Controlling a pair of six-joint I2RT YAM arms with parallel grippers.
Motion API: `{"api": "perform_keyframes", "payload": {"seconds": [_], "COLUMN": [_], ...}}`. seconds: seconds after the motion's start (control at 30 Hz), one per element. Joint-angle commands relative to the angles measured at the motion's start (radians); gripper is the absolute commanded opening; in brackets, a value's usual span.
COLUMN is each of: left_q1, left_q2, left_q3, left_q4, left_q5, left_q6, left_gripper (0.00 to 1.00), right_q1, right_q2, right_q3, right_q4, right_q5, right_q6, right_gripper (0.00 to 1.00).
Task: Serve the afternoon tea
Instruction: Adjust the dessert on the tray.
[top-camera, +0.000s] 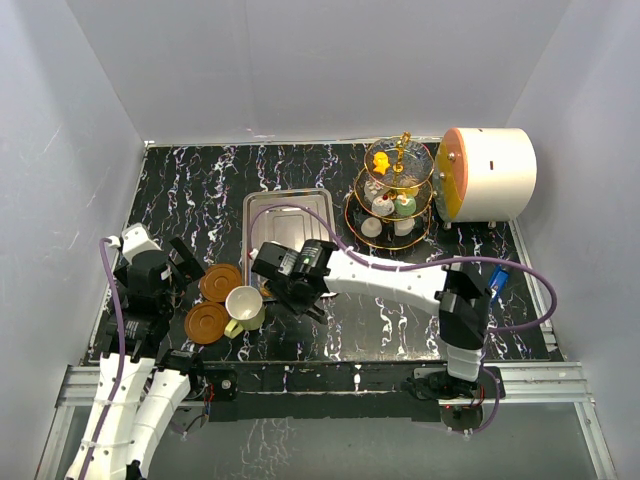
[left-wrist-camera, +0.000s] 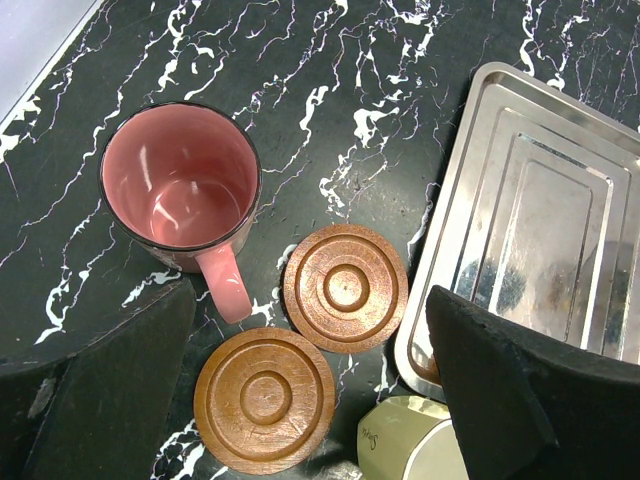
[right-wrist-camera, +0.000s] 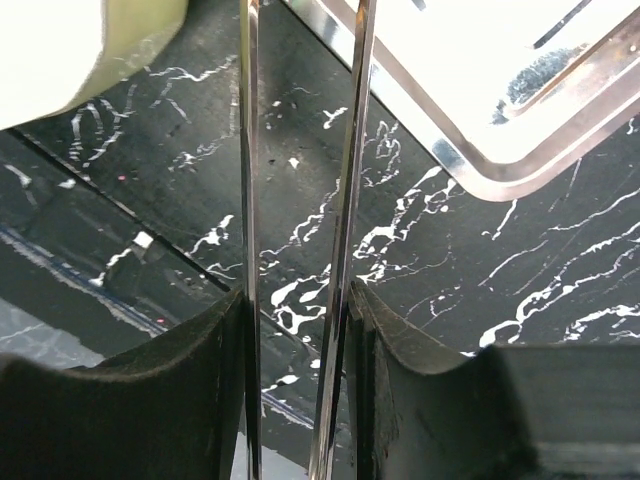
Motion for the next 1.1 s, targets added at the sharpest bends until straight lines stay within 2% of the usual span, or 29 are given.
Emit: {"api": "perform_keyframes", "payload": {"seconds": [0.0,0.4,0.67,1.07], "left_q1": [-0.004,-0.003,-0.003,-0.003], "left_q2": [0.011,0.022,0.020,0.020], "left_q3": [0.019,0.020,0.017,0.017], "left_q4": [-0.009,-0.008,-0.006,-0.006], "left_q5": [-0.007,-0.001,0.001,0.002], "left_q6": [-0.002,-0.001,0.000,0.000], "left_gripper": [0.99,0.99,0.99,0.99], "right_q1": [0.008,0.004,0.003,0.011], "right_q2": [0.025,-0.002,-0.025,0.016], "right_q3": [0.063,0.039,0.099,0.125], "right_q4": [-0.058,-0.072,-0.004,-0.005], "right_q5": [0.109,0.210,0.111,0.033], "right_q6": [-0.006,-0.002,0.000,0.000], "right_gripper": [0.37,0.36,0.37,0.39]}}
